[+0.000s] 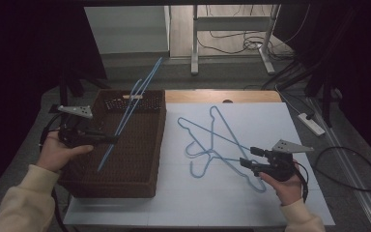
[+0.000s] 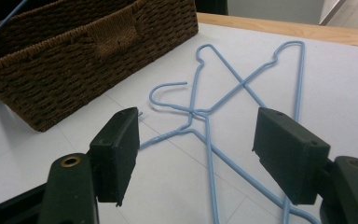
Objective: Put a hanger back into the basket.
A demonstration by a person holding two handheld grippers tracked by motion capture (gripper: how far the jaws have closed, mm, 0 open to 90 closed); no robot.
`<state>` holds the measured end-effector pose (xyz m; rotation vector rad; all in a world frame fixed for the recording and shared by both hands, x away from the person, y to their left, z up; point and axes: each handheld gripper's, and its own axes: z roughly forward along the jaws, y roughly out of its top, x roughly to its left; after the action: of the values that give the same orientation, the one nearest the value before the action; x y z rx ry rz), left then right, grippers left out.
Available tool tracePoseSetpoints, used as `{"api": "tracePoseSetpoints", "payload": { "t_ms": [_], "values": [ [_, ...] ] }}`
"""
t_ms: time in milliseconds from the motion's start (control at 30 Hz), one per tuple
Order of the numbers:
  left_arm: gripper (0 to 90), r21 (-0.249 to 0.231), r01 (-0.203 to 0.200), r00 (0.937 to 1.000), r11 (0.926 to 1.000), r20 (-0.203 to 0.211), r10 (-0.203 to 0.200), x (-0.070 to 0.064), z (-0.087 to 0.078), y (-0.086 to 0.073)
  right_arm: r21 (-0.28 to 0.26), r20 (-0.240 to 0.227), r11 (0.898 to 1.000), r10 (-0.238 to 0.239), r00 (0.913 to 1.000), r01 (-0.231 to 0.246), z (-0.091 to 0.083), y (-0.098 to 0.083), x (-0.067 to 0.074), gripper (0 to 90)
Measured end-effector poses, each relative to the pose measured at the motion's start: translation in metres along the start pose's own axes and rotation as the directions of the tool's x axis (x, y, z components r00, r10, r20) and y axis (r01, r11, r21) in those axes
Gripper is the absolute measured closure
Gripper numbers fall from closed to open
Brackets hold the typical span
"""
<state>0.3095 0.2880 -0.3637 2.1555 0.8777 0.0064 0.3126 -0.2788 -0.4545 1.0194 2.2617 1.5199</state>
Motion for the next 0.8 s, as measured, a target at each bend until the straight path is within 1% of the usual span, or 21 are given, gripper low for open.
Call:
{"api": "tracePoseSetpoints", "payload": {
  "t_ms": [67,100,200,300,367,400,500,667,733,800],
  "values": [
    [86.9,0.042,-0.013,0.9999,0.999,-0.009,0.013,0.006,0.003,-0.004,0.002,-0.001,1.0,0.001,1.0,-0.001,0.0,0.0,0.0,32.0],
    [86.9,0.051,-0.012,0.9999,0.9986,-0.01,0.013,0.008,0.004,-0.006,0.005,0.0,1.0,0.001,1.0,-0.001,0.001,-0.001,0.0,32.0],
    [86.9,0.077,0.009,0.9999,0.997,-0.008,-0.008,0.017,0.011,-0.012,0.01,-0.002,1.0,0.004,1.0,-0.004,0.002,-0.001,0.0,32.0],
    [86.9,0.076,0.032,0.9994,0.9966,-0.013,-0.031,0.025,0.015,-0.018,0.018,-0.004,1.0,-0.001,1.0,0.001,0.004,-0.002,0.001,32.0],
    [86.9,0.077,0.058,0.9983,0.9954,-0.015,-0.057,0.033,0.017,-0.024,0.023,-0.004,1.0,-0.003,1.0,0.003,0.005,-0.003,0.001,32.0],
    [86.9,0.077,0.058,0.9983,0.9954,-0.015,-0.057,0.033,0.017,-0.024,0.023,-0.004,1.0,-0.003,1.0,0.003,0.005,-0.003,0.001,32.0],
    [86.9,0.084,0.085,0.9963,0.9929,-0.021,-0.083,0.041,0.02,-0.033,0.03,-0.007,1.0,-0.004,1.0,0.004,0.006,-0.004,0.001,32.0],
    [86.9,0.102,0.103,0.9944,0.9894,-0.031,-0.101,0.047,0.025,-0.041,0.038,-0.007,0.999,-0.005,1.0,0.005,0.008,-0.005,0.002,32.0],
    [87.0,0.101,0.112,0.9935,0.9885,-0.03,-0.11,0.049,0.026,-0.046,0.039,-0.007,0.999,-0.004,1.0,0.004,0.008,-0.005,0.002,32.0],
    [87.0,0.112,0.121,0.9925,0.9864,-0.034,-0.118,0.051,0.026,-0.05,0.04,-0.006,0.999,-0.004,1.0,0.004,0.008,-0.005,0.002,31.9]
  ]
}}
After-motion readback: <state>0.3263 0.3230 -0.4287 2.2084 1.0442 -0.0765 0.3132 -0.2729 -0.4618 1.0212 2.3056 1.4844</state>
